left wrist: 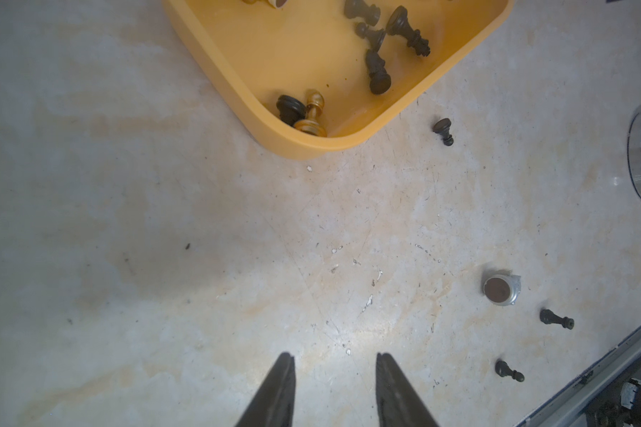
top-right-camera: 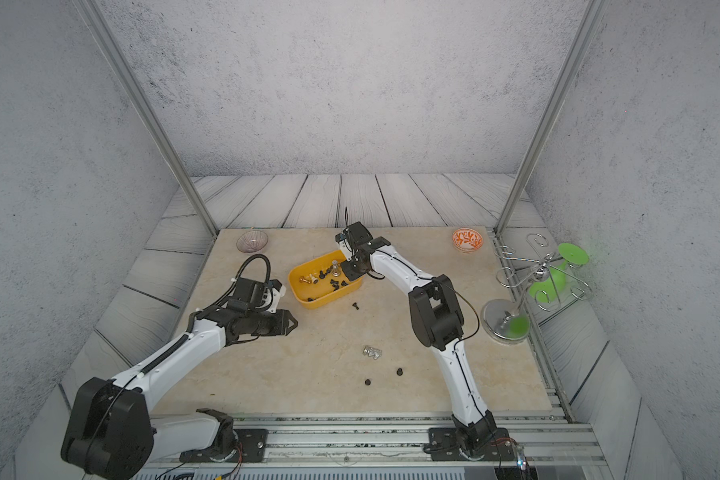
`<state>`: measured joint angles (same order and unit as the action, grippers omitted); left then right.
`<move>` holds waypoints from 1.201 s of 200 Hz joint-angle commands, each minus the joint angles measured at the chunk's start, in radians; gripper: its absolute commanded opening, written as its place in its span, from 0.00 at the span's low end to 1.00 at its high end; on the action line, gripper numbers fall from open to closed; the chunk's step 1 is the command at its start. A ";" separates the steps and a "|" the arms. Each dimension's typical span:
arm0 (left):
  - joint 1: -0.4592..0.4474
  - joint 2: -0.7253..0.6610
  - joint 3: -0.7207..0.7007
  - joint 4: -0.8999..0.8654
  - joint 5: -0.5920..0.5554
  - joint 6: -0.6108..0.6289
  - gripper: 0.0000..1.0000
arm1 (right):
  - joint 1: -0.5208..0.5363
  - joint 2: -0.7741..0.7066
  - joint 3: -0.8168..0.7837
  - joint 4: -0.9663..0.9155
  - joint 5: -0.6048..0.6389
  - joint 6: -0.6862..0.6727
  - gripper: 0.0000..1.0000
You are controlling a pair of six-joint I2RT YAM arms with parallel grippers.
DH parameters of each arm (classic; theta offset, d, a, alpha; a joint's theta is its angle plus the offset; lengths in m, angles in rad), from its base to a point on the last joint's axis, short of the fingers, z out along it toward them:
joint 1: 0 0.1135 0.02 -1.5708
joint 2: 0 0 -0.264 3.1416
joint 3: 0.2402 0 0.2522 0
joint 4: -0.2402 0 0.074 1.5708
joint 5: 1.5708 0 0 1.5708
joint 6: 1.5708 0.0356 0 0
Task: Put the chess pieces into the storage box
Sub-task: Place the chess piece in the storage box.
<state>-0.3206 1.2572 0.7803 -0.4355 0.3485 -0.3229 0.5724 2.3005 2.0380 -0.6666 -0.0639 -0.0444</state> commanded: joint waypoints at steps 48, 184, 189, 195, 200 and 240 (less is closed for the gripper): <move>0.008 -0.001 -0.018 0.010 0.015 -0.013 0.40 | -0.018 0.064 0.057 -0.039 0.029 0.023 0.27; 0.009 -0.004 -0.018 0.005 0.017 -0.014 0.40 | -0.020 -0.088 -0.041 0.013 0.004 0.015 0.31; 0.008 -0.004 -0.018 0.005 0.017 -0.015 0.40 | -0.019 -0.091 -0.044 0.013 0.007 0.011 0.31; 0.009 -0.004 -0.019 0.005 0.018 -0.015 0.40 | -0.019 -0.096 -0.045 0.010 0.013 0.007 0.31; 0.009 -0.004 -0.020 0.006 0.019 -0.013 0.40 | -0.020 -0.099 -0.047 0.006 0.017 0.004 0.31; 0.008 -0.005 -0.021 0.003 0.022 -0.014 0.40 | -0.020 -0.169 -0.110 0.030 0.022 -0.005 0.31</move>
<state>-0.3206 1.2572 0.7696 -0.4290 0.3634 -0.3305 0.5571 2.2757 1.9659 -0.6498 -0.0498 -0.0380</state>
